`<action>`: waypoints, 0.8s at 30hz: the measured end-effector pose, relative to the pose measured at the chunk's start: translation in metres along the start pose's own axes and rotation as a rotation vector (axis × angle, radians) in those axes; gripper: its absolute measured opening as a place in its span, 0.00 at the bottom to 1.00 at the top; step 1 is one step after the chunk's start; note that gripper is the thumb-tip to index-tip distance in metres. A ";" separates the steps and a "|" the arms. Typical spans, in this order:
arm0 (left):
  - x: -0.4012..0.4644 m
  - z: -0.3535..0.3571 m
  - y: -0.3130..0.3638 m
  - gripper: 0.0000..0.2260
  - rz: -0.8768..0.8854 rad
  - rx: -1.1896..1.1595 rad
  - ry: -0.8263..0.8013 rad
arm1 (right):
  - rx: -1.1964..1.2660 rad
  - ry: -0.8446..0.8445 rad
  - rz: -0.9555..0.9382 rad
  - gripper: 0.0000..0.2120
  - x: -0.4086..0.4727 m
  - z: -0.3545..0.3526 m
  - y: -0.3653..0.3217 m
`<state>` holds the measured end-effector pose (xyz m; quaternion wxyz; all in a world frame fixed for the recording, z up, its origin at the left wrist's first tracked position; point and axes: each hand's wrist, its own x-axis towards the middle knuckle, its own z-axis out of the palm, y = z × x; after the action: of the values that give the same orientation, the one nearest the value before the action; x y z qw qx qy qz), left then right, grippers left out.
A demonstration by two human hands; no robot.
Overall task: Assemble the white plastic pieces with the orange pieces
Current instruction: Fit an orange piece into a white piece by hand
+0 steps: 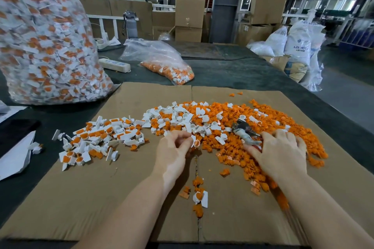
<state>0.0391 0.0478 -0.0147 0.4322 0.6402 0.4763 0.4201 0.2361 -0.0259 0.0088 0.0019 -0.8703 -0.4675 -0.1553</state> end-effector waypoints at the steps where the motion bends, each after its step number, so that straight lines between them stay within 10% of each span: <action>1: 0.000 -0.001 0.000 0.05 0.017 0.018 0.002 | 0.018 0.066 -0.032 0.29 -0.003 -0.002 -0.005; 8: -0.001 -0.003 0.001 0.06 0.100 0.075 -0.029 | 0.742 0.239 -0.494 0.10 -0.036 -0.005 -0.071; 17: 0.001 -0.013 -0.006 0.06 0.059 0.112 0.100 | 0.833 0.378 -0.350 0.05 -0.039 0.009 -0.070; 24: 0.028 -0.063 -0.018 0.07 0.146 0.605 0.264 | 0.774 0.393 -0.272 0.07 -0.039 0.011 -0.073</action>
<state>-0.0202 0.0874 -0.0106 0.1259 0.7121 0.5842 0.3686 0.1599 -0.0144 -0.0230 0.3953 -0.6900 -0.5921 -0.1304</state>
